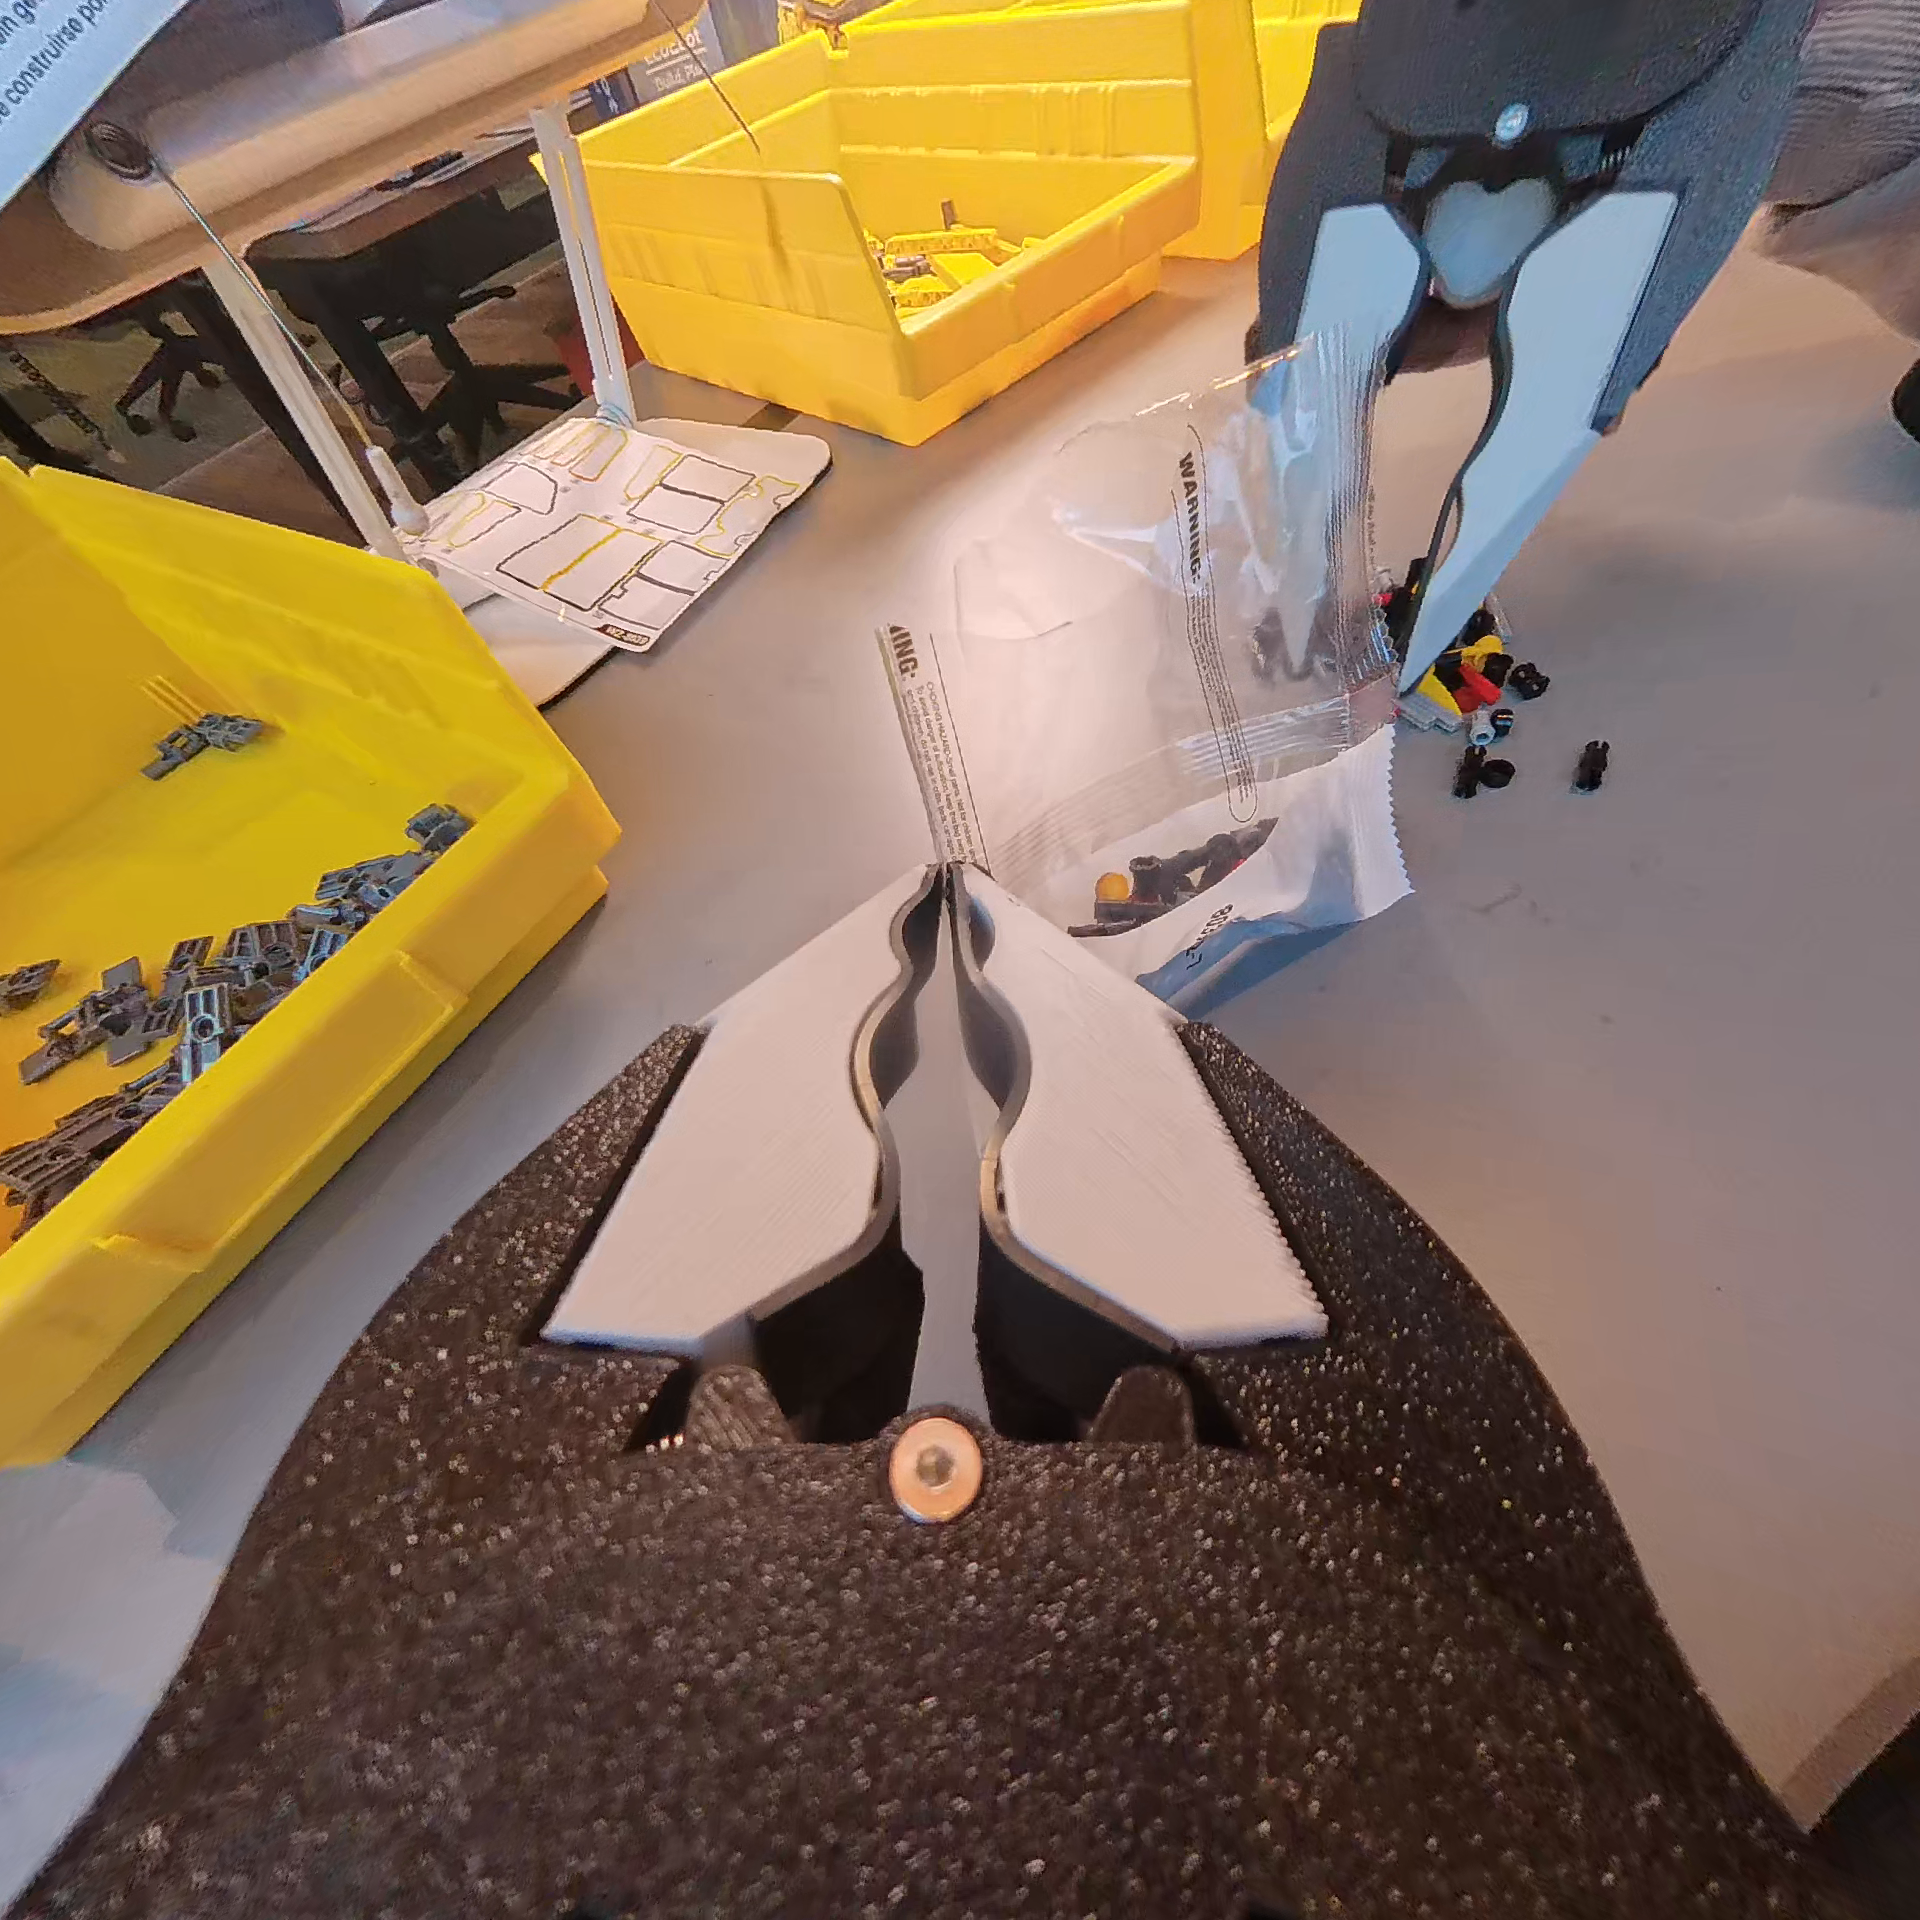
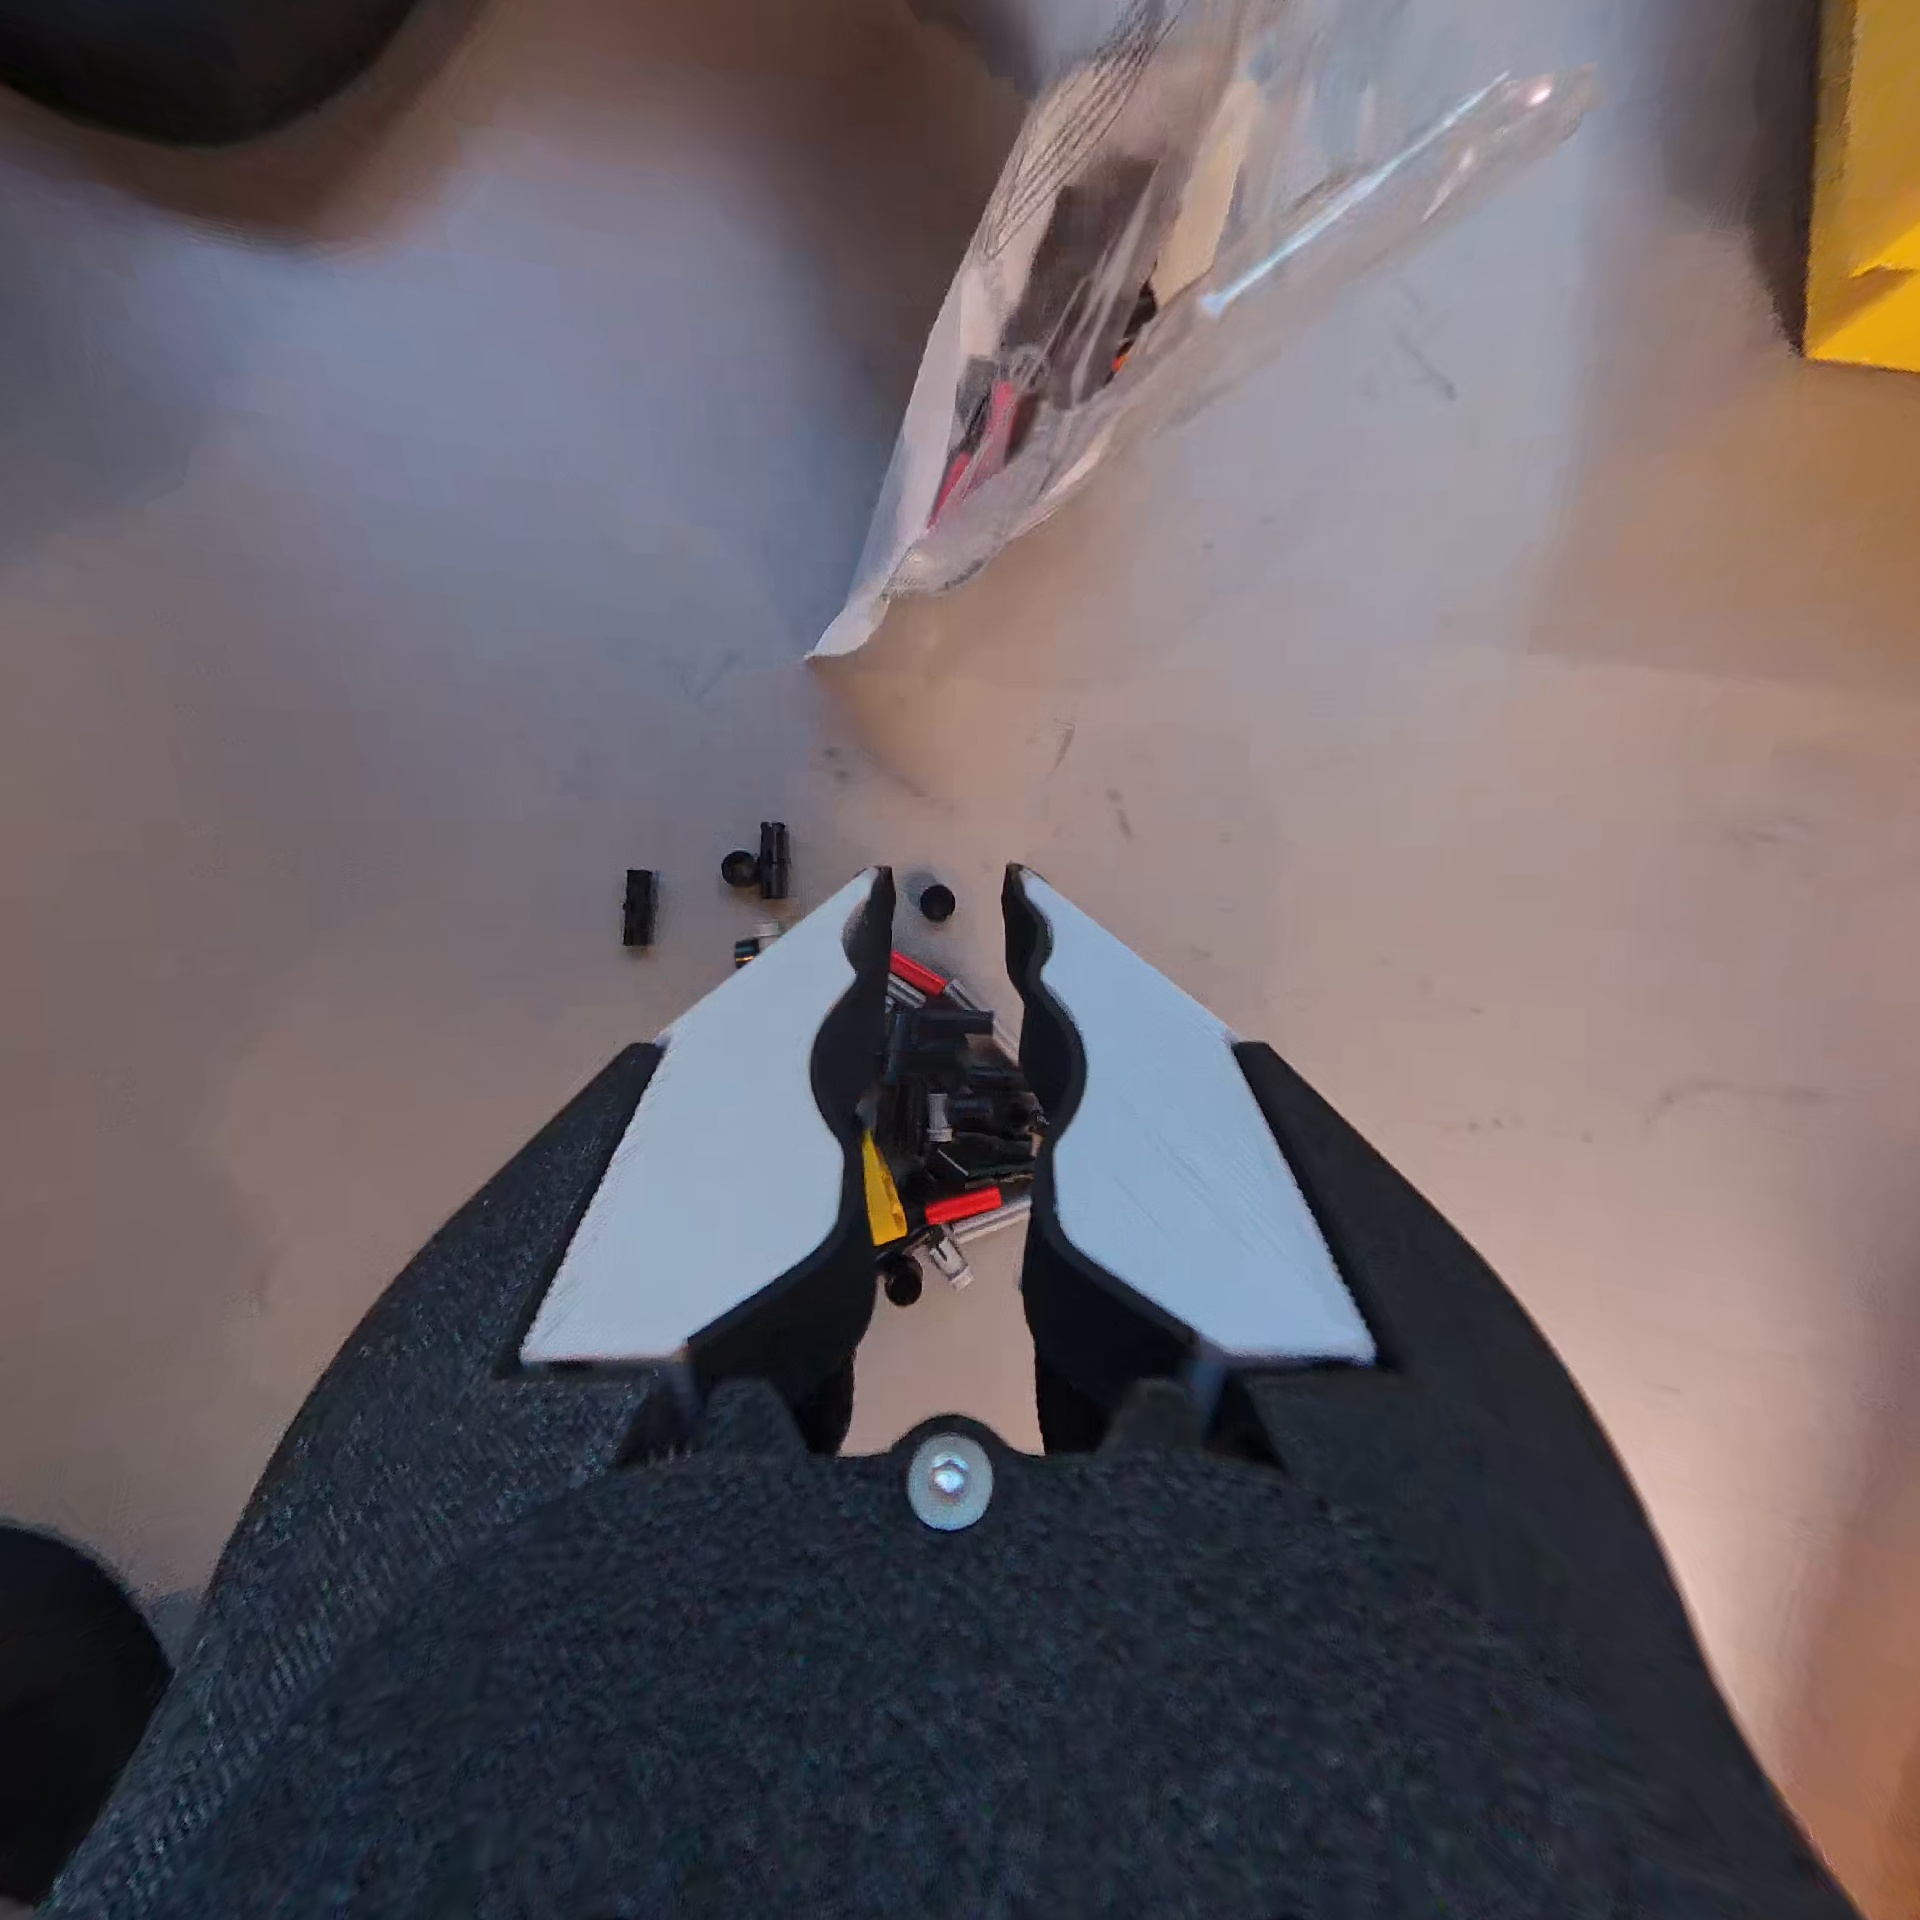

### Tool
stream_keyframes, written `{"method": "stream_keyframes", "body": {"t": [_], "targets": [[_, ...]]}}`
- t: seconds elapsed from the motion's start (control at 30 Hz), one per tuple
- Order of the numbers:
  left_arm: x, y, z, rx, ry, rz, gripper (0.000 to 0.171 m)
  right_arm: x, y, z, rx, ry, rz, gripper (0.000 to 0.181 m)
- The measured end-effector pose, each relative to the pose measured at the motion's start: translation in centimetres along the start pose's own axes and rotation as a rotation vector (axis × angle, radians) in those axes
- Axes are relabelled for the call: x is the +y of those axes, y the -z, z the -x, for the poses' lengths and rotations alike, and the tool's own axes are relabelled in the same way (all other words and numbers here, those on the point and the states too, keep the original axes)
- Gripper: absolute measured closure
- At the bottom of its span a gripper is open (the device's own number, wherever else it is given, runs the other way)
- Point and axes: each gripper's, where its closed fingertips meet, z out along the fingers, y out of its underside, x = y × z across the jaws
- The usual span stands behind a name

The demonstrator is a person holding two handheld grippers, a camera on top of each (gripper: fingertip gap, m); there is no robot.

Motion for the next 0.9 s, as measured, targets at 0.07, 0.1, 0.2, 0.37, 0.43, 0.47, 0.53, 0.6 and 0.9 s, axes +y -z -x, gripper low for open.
{"method": "stream_keyframes", "body": {"t": [0.07,0.1,0.2,0.37,0.43,0.47,0.53,0.6,0.9], "targets": [[-0.1,0.0,0.0,-0.001,-0.003,-0.003,0.171,0.3,-0.5,0.3,-0.016,-0.005,0.024,0.163],[-0.1,0.0,0.0,-0.001,-0.003,-0.004,0.171,0.5,-0.6,0.4,-0.021,-0.006,0.034,0.164],[-0.1,0.0,0.0,0.001,-0.003,-0.002,0.171,1.0,-1.0,0.3,-0.013,-0.007,0.06,0.167],[-0.4,0.0,-0.2,0.002,-0.007,-0.013,0.171,1.2,-1.3,0.1,-0.01,-0.007,0.064,0.174],[-0.4,-0.1,-0.3,0.005,-0.008,-0.013,0.171,1.0,-0.8,-0.2,-0.002,-0.013,0.037,0.175],[-0.4,-0.1,-0.3,0.008,-0.009,-0.012,0.171,0.2,-0.1,-0.5,0.003,-0.028,-0.013,0.175],[-0.5,-0.2,-0.5,0.014,-0.013,-0.014,0.171,-2.2,2.2,-1.5,0.054,-0.043,-0.162,0.175],[-0.7,-0.3,-0.8,0.023,-0.019,-0.018,0.171,-5.6,5.4,-2.4,0.113,-0.055,-0.362,0.174],[-1.5,-1.1,-2.3,0.091,-0.007,-0.06,0.171,-10.5,6.9,-3.6,0.232,-0.108,-0.598,0.166]]}}
